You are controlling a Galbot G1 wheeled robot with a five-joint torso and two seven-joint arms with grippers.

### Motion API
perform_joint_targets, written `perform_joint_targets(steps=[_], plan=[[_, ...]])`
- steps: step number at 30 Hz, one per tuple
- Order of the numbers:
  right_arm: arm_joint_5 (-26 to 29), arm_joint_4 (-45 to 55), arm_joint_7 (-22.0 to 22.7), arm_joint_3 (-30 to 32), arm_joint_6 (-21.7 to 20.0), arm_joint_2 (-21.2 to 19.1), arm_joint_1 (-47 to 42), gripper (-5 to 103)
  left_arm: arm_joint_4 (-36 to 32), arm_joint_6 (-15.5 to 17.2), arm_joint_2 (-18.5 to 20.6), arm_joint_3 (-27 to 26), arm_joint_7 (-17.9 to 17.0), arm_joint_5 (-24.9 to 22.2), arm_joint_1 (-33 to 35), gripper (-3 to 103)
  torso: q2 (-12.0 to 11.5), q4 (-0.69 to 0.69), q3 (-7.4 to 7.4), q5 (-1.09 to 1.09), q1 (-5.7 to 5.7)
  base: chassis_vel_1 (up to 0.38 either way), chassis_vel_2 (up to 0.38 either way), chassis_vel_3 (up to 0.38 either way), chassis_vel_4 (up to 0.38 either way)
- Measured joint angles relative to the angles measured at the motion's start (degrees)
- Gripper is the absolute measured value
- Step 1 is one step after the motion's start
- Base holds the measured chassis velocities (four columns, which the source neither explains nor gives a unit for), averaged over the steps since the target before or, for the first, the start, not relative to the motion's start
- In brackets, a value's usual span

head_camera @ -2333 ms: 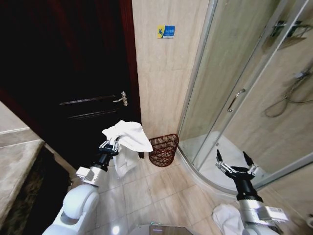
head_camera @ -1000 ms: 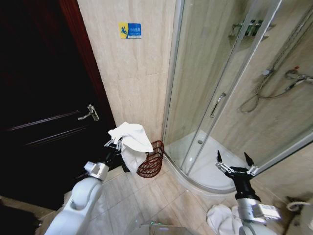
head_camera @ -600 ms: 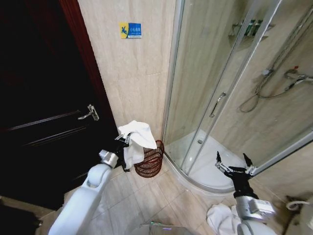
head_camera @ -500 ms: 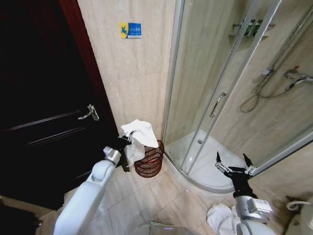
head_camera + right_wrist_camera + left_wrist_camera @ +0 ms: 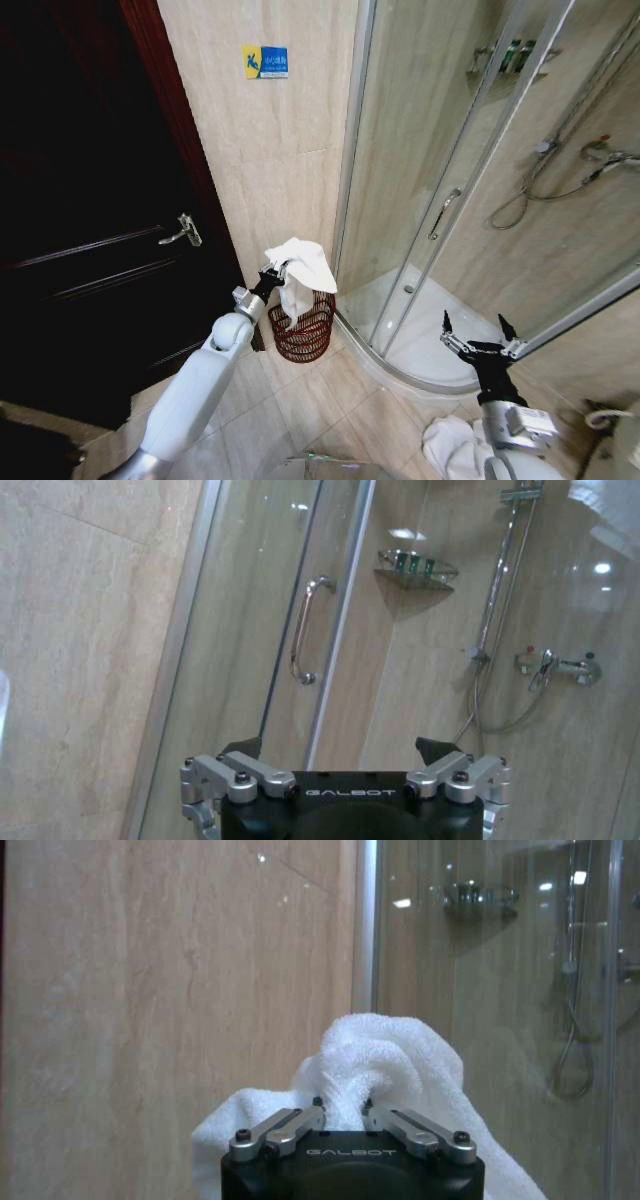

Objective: Discard the used towel into the hamper.

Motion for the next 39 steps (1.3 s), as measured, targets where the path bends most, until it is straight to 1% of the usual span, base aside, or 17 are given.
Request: perform_joint_targets(steps=[1,3,5,7,9,14,15,17,18,21,23,25,28,32,33,38,39], plan=[[0.2,-0.2,0.0,0.0,0.4,0.0,0.0,100,-1.2,0.2,0.1,-0.7,0.0,0.4,1.3,7,-0.8,0.0,-0.41,0.01,-0.36,0.0,0.0,0.0,0.0],[0.3,-0.2,0.0,0.0,0.6,0.0,-0.1,100,-1.5,0.3,0.1,-0.9,0.0,0.5,1.6,7,-1.0,-0.01,-0.54,0.0,-0.48,0.0,0.0,0.0,0.0],[0.9,-0.3,-0.1,0.0,0.9,0.0,-0.2,100,-3.2,0.9,0.2,-1.7,0.0,0.7,2.9,7,-2.1,-0.01,-1.12,0.01,-1.02,0.0,0.0,0.0,0.0],[1.1,-0.3,-0.1,0.0,1.1,0.0,-0.3,100,-3.6,1.0,0.2,-1.8,0.0,0.9,3.2,7,-2.5,-0.01,-1.32,0.01,-1.18,0.0,0.0,0.0,0.0],[1.9,-0.2,-0.1,0.2,1.2,0.0,-0.5,100,-4.3,1.1,0.1,-2.1,-0.1,1.5,4.1,7,-3.6,-0.02,-1.91,0.0,-1.68,0.0,0.0,0.0,0.0],[3.0,0.1,-0.2,0.5,1.2,0.0,-0.8,100,-6.5,1.4,-0.2,-3.1,-0.1,1.9,5.9,7,-5.5,-0.02,-2.95,0.0,-2.53,0.0,0.0,0.0,0.0],[3.0,0.1,-0.2,0.5,1.2,0.0,-0.8,100,-6.5,1.4,-0.2,-3.1,-0.1,1.9,5.9,7,-5.5,-0.02,-2.95,0.0,-2.53,0.0,0.0,0.0,0.0],[3.2,0.2,-0.2,0.5,1.2,0.0,-0.8,100,-7.7,1.6,-0.4,-3.8,-0.2,1.9,6.7,7,-6.5,-0.02,-3.48,0.0,-3.01,0.0,0.0,0.0,0.0],[3.2,0.2,-0.2,0.5,1.2,0.0,-0.8,100,-7.7,1.6,-0.4,-3.8,-0.2,1.9,6.7,7,-6.5,-0.02,-3.48,0.0,-3.01,0.0,0.0,0.0,0.0],[3.1,0.2,-0.4,0.5,1.3,0.0,-0.8,100,-9.1,1.6,-0.5,-5.0,-0.1,2.0,8.0,7,-7.8,-0.02,-4.16,0.0,-3.64,0.0,0.0,0.0,0.0],[3.1,0.2,-0.4,0.5,1.3,0.0,-0.8,100,-9.3,1.6,-0.5,-5.1,-0.1,2.0,8.2,7,-8.1,-0.02,-4.29,0.0,-3.75,0.0,0.0,0.0,0.0],[3.1,0.2,-0.5,0.3,1.4,0.0,-0.9,100,-10.0,1.6,-0.5,-6.0,-0.1,2.0,8.9,7,-9.1,-0.02,-4.86,0.0,-4.2,0.0,0.0,0.0,0.0],[3.0,0.2,-0.6,0.1,1.5,0.0,-0.9,100,-10.4,1.5,-0.5,-6.5,-0.1,2.0,9.4,7,-9.8,-0.02,-5.24,0.0,-4.53,0.0,0.0,0.0,0.0],[2.8,0.4,-0.7,-0.1,1.5,0.0,-0.9,100,-11.2,1.4,-0.6,-7.6,0.0,1.8,10.2,7,-11.3,-0.02,-6.08,0.0,-5.27,0.0,0.0,0.0,0.0],[2.8,0.4,-0.7,-0.1,1.5,0.0,-0.9,100,-11.2,1.4,-0.6,-7.6,0.0,1.8,10.2,7,-11.3,-0.02,-6.08,0.0,-5.27,0.0,0.0,0.0,0.0],[2.3,0.4,-0.8,-0.4,1.5,0.0,-0.9,100,-12.7,1.4,-1.2,-8.5,0.0,1.0,11.1,7,-13.4,-0.02,-7.2,0.0,-6.15,0.0,0.0,0.0,0.0],[2.3,0.4,-0.8,-0.4,1.5,0.0,-0.9,100,-12.7,1.4,-1.2,-8.5,0.0,1.0,11.1,7,-13.4,-0.02,-7.2,0.0,-6.15,0.0,0.0,0.0,0.0]])
